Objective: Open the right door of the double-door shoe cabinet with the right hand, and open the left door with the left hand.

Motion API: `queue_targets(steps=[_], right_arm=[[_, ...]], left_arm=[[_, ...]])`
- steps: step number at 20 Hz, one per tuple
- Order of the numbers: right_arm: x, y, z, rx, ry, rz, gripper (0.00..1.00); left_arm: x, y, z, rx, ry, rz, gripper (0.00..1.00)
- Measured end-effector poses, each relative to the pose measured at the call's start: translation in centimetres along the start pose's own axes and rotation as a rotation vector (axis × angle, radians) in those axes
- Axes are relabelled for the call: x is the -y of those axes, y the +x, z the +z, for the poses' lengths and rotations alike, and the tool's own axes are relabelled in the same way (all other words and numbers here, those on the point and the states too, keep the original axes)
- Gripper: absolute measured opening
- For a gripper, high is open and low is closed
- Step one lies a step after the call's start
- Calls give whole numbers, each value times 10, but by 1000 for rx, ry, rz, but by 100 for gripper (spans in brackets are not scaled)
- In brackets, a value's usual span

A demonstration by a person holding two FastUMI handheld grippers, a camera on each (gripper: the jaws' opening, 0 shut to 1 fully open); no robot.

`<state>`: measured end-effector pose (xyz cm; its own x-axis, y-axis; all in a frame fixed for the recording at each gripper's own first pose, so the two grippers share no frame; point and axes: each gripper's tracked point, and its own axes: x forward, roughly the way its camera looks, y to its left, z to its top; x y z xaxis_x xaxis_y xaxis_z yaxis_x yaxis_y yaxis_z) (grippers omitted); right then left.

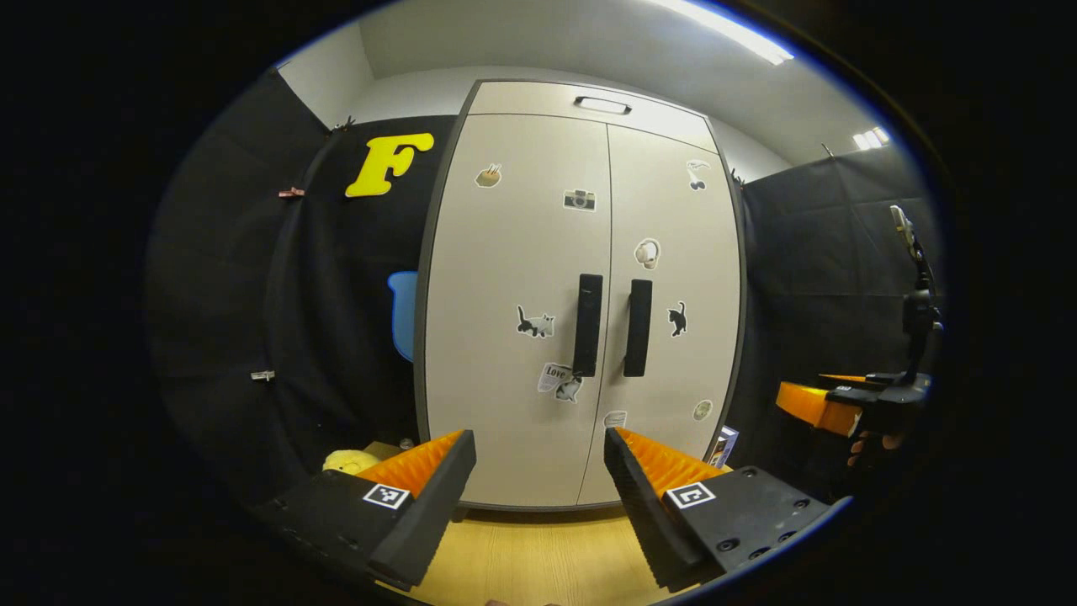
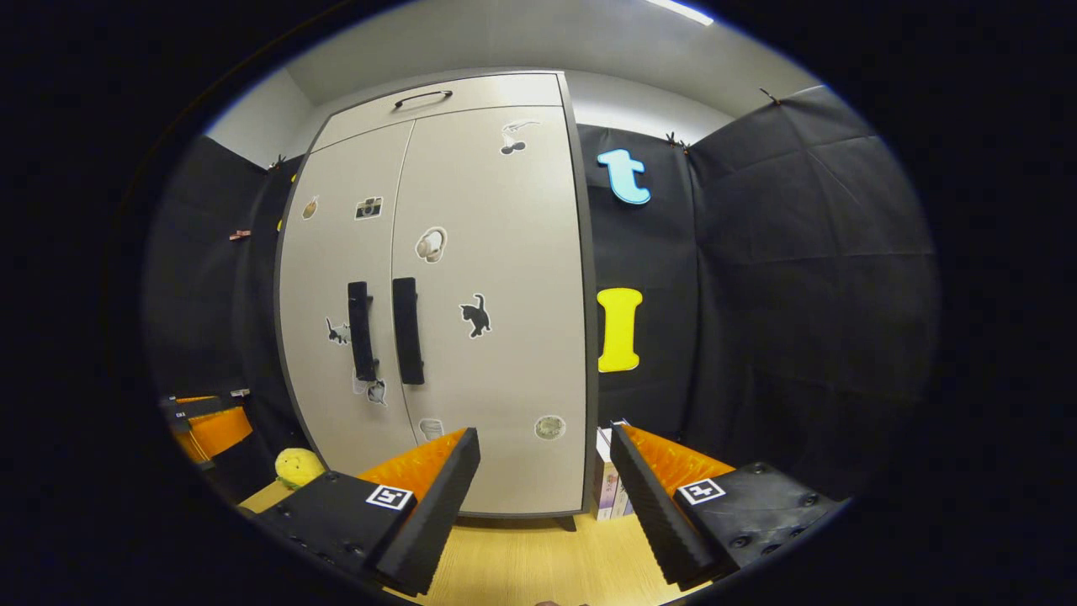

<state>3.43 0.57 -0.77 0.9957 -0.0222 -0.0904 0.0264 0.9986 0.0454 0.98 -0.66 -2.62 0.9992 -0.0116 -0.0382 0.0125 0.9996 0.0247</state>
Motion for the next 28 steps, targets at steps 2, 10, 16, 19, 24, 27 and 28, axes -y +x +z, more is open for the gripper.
queue_targets(steps=[2,10,16,19,24,27,28], right_arm=[[-14,14,8,-6,4,31,98],[-75,83,37,-34,-9,161,98],[-133,120,62,4,21,231,98],[-154,139,62,-3,7,246,98],[-162,169,50,-64,-2,194,94],[-163,178,52,-84,25,174,71],[-165,180,51,-94,33,177,63]], left_arm=[[-6,1,-3,-8,-7,13,95],[-34,-9,-14,-21,-19,65,95],[-49,-21,-25,-47,-7,89,95],[-57,-25,-26,-55,-13,101,95],[-75,-32,-35,-78,-24,140,95],[-84,-35,-44,-106,-10,159,95],[-85,-36,-46,-111,-15,156,95]])
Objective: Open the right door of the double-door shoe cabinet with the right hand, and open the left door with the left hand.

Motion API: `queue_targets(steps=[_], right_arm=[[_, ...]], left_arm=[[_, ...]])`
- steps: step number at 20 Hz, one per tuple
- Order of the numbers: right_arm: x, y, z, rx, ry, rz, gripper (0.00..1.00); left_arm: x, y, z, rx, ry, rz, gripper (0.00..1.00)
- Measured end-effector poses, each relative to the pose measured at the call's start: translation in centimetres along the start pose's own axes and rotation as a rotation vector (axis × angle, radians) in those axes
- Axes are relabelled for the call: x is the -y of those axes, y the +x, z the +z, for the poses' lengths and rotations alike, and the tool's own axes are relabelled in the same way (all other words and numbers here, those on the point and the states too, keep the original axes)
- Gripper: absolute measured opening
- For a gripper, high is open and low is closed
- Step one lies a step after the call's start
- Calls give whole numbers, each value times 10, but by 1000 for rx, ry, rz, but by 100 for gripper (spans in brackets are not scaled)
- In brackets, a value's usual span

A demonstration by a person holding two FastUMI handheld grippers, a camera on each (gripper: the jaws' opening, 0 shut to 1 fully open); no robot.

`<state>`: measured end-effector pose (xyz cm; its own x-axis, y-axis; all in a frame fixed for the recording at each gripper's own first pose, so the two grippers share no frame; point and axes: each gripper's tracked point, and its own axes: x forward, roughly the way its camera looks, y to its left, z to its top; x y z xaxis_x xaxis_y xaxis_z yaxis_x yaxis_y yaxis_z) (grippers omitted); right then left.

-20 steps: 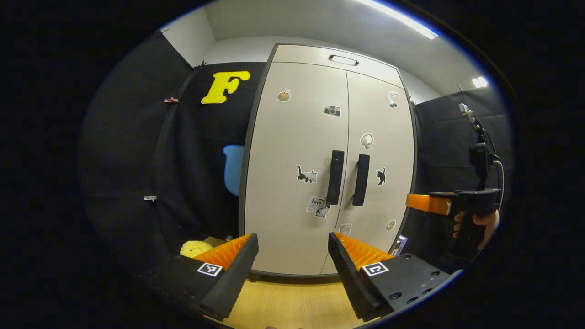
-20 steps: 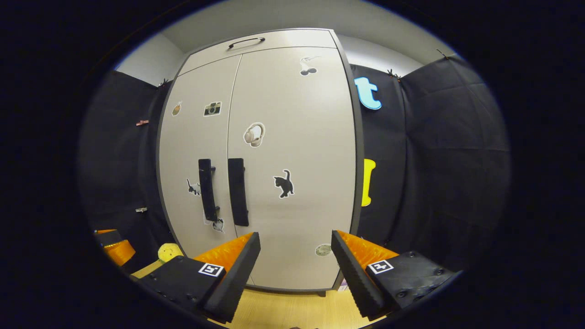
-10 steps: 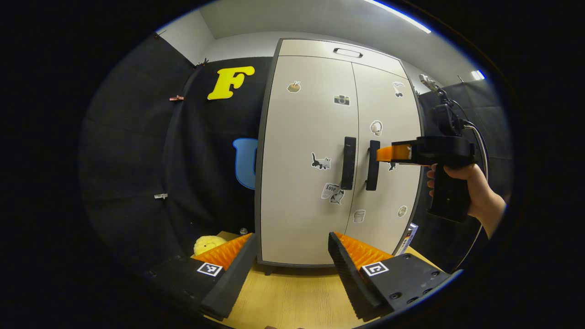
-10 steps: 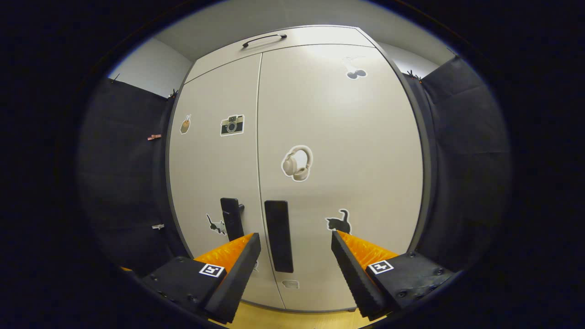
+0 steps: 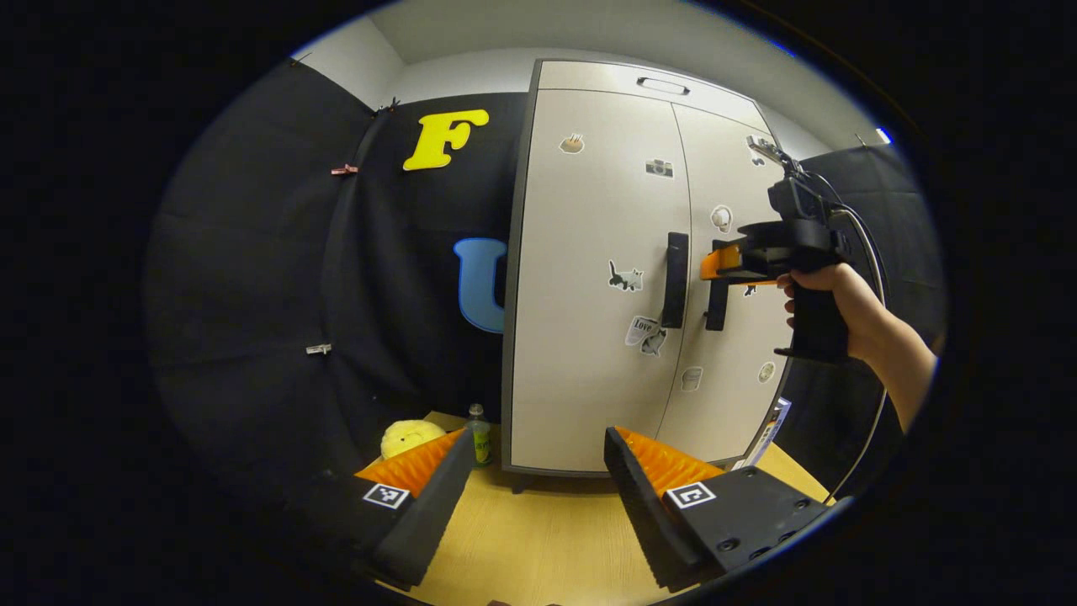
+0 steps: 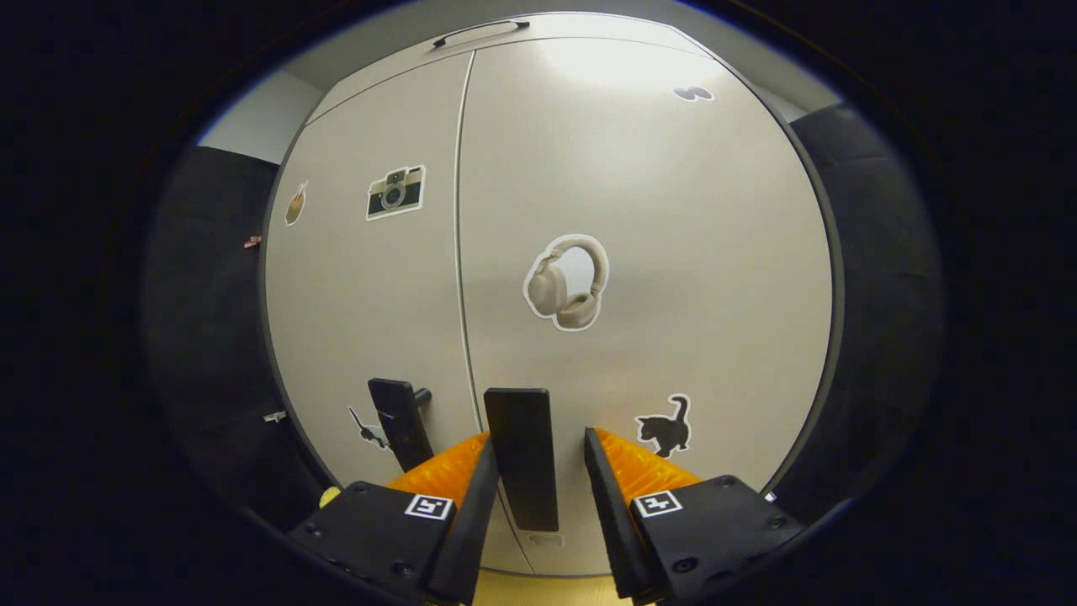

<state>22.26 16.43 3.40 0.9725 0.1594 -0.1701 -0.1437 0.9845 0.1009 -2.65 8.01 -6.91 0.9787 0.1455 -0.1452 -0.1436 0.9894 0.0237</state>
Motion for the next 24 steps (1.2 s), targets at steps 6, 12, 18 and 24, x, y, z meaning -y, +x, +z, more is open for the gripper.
queue_targets(steps=[6,12,18,24], right_arm=[[-7,1,-4,-47,47,20,43],[-7,2,-4,-31,24,20,28],[-7,-8,-5,-42,23,48,15],[2,-36,-1,-25,15,71,15]], left_arm=[[-3,-4,1,2,-11,-20,95],[-15,-10,15,20,-20,-20,95],[-23,-18,31,46,-31,-33,95],[-11,-22,38,39,-17,-76,95]])
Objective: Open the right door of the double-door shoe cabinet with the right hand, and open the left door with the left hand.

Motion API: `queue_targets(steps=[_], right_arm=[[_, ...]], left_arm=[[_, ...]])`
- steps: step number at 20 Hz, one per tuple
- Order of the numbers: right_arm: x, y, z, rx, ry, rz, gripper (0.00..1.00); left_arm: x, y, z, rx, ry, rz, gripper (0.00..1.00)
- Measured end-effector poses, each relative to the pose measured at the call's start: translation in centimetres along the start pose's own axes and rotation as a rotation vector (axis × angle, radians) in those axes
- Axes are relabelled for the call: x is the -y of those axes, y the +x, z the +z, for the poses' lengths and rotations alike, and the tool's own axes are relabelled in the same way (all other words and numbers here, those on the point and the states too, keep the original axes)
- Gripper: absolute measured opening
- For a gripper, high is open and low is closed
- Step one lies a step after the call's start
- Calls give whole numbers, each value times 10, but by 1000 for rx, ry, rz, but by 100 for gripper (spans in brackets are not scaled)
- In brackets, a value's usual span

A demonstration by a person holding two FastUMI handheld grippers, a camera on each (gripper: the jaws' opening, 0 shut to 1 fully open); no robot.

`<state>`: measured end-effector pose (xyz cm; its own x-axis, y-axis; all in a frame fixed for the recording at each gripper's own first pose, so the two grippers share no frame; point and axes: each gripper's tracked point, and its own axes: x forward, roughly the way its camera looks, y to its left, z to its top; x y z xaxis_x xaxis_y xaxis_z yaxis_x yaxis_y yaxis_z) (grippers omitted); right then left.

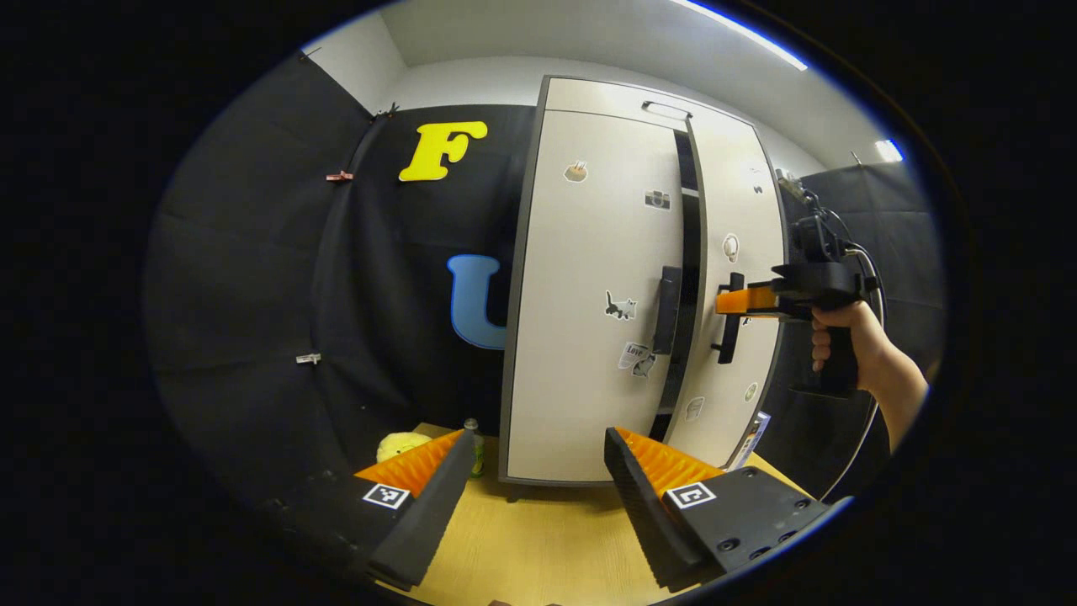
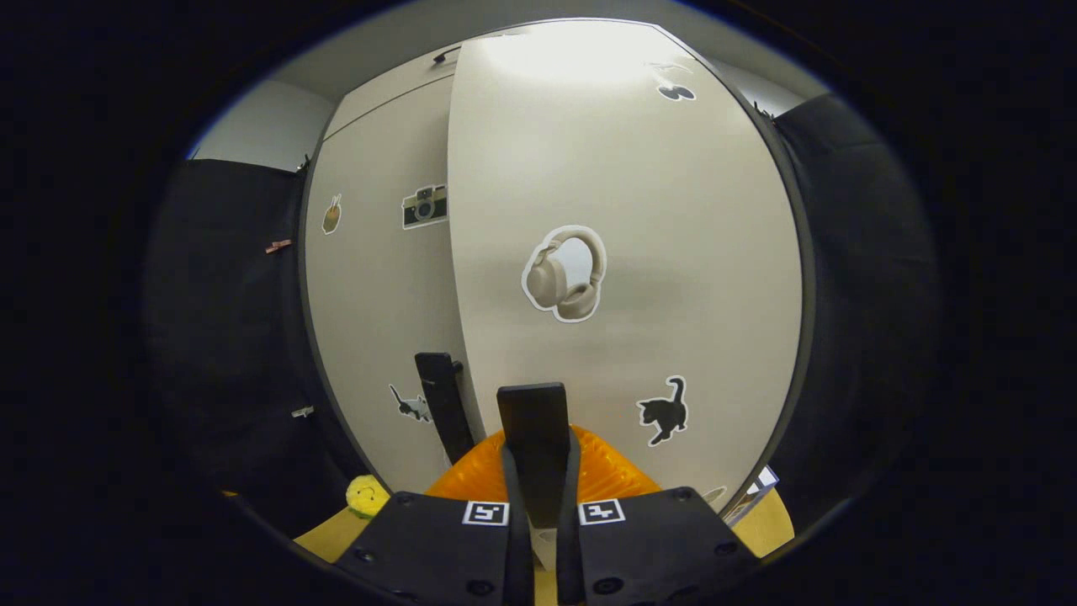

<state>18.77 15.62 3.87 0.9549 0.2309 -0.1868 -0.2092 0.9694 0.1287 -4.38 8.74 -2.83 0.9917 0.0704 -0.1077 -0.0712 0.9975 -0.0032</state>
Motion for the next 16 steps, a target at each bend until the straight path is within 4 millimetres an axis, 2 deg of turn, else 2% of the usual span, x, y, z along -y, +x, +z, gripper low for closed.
queue_targets(steps=[3,9,16], right_arm=[[7,-20,-2,-2,-17,-8,14],[30,-58,-1,10,-27,-23,15],[60,-84,1,0,-37,-70,14]], left_arm=[[8,1,5,-6,1,-20,95],[10,7,15,-9,13,-20,95],[19,21,5,-40,23,-4,95]])
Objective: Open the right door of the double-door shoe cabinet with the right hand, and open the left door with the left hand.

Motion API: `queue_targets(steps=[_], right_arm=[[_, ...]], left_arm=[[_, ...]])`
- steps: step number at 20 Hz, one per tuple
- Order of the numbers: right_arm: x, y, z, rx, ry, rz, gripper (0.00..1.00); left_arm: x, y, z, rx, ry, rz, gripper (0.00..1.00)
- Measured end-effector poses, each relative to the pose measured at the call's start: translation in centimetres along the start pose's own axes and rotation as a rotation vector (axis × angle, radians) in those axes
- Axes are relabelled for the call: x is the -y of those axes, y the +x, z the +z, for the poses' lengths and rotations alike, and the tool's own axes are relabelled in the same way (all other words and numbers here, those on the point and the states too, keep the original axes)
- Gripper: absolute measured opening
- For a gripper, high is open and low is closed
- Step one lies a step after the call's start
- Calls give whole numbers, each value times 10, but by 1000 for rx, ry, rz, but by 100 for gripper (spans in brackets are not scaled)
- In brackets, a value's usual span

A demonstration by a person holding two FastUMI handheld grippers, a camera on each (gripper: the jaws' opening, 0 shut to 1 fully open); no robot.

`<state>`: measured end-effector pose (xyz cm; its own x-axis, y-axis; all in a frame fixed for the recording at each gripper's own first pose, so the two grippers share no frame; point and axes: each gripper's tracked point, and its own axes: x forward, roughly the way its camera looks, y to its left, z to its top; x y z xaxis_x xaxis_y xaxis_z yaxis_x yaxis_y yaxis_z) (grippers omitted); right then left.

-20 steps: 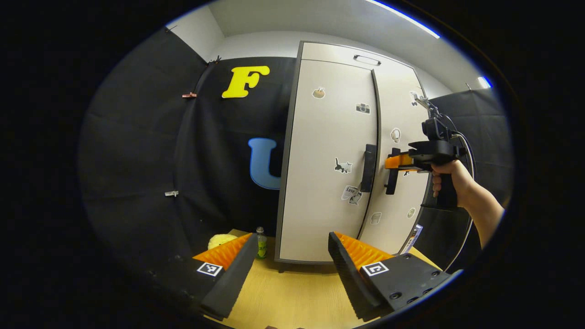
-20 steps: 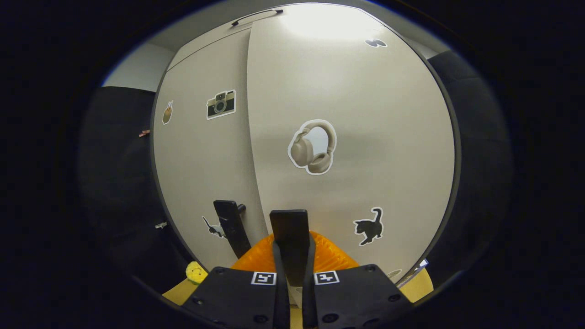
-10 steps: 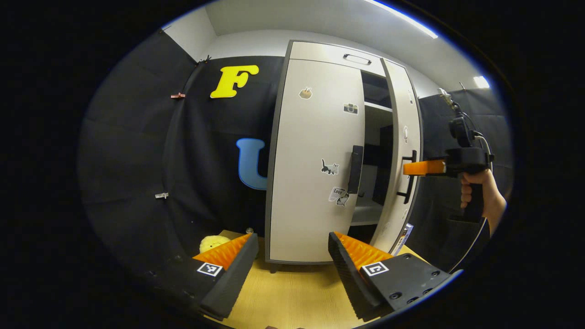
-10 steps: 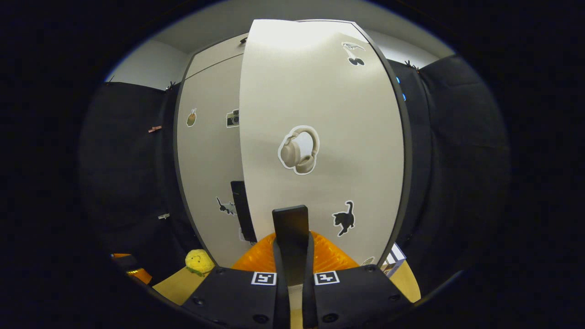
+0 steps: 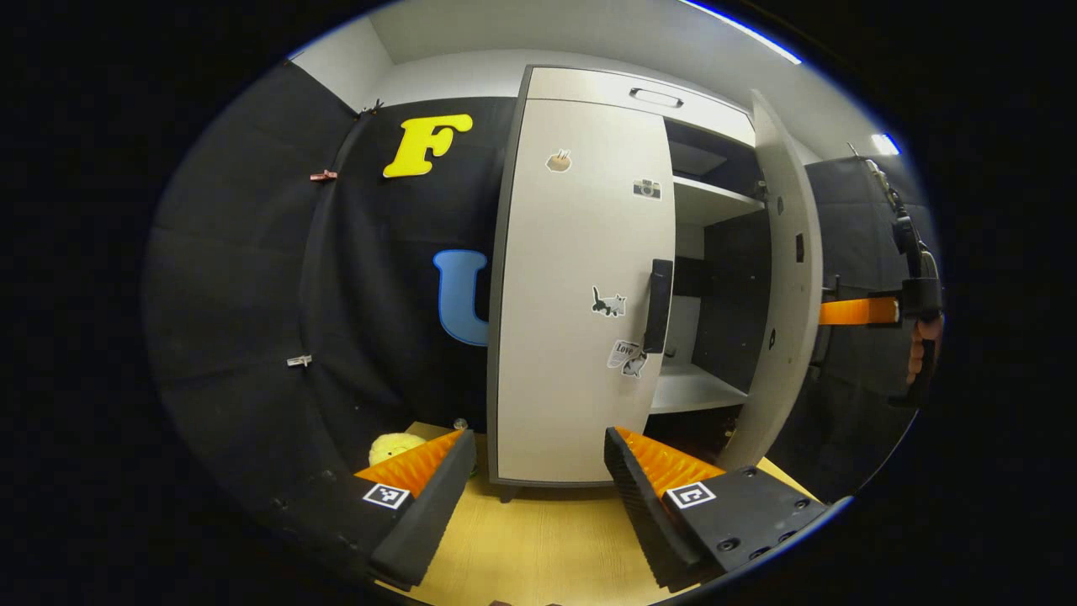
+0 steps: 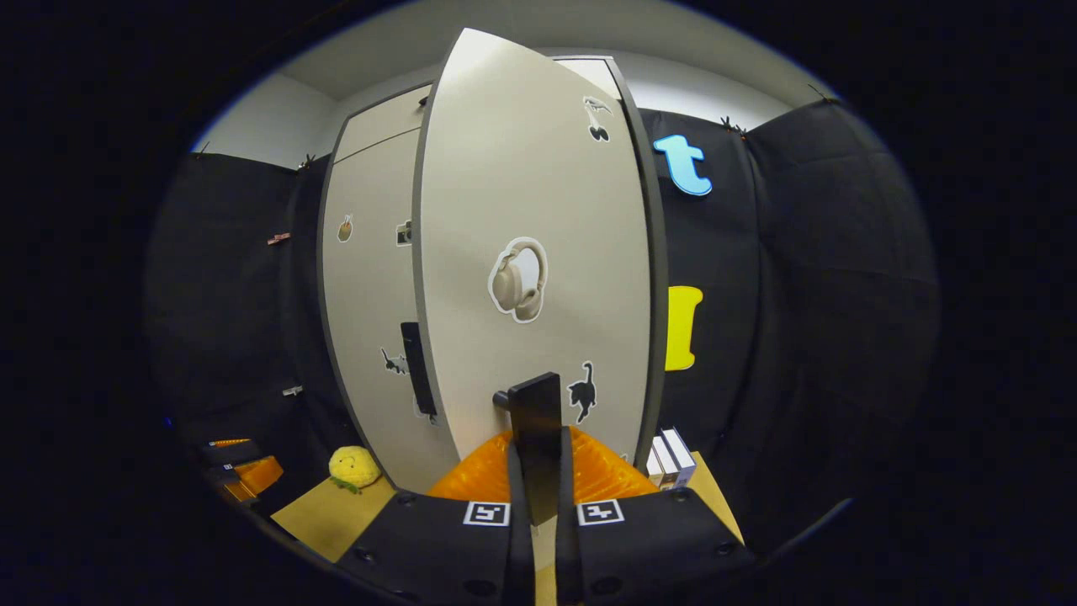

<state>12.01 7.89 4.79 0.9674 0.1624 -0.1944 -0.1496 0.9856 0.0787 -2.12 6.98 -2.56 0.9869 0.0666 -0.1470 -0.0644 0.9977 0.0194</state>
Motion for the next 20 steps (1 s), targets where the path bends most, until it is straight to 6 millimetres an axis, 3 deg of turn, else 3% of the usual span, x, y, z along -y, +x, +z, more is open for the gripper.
queue_targets(steps=[7,10,11,12,13,15,20], right_arm=[[48,-17,-3,0,89,-91,12],[88,-24,0,15,62,-196,12],[104,-14,1,27,37,-221,8],[97,-26,2,21,59,-173,5],[89,-25,2,28,84,-136,5],[96,-26,3,37,60,-139,6],[96,-47,0,67,91,-132,8]], left_arm=[[35,12,-6,-23,26,-53,95],[59,16,-8,-34,14,-104,95],[66,17,-8,-39,3,-121,95],[71,17,-8,-41,-7,-132,95],[75,18,-8,-43,-13,-137,95],[84,19,-9,-45,-17,-142,95],[87,23,-7,-37,-11,-145,95]])
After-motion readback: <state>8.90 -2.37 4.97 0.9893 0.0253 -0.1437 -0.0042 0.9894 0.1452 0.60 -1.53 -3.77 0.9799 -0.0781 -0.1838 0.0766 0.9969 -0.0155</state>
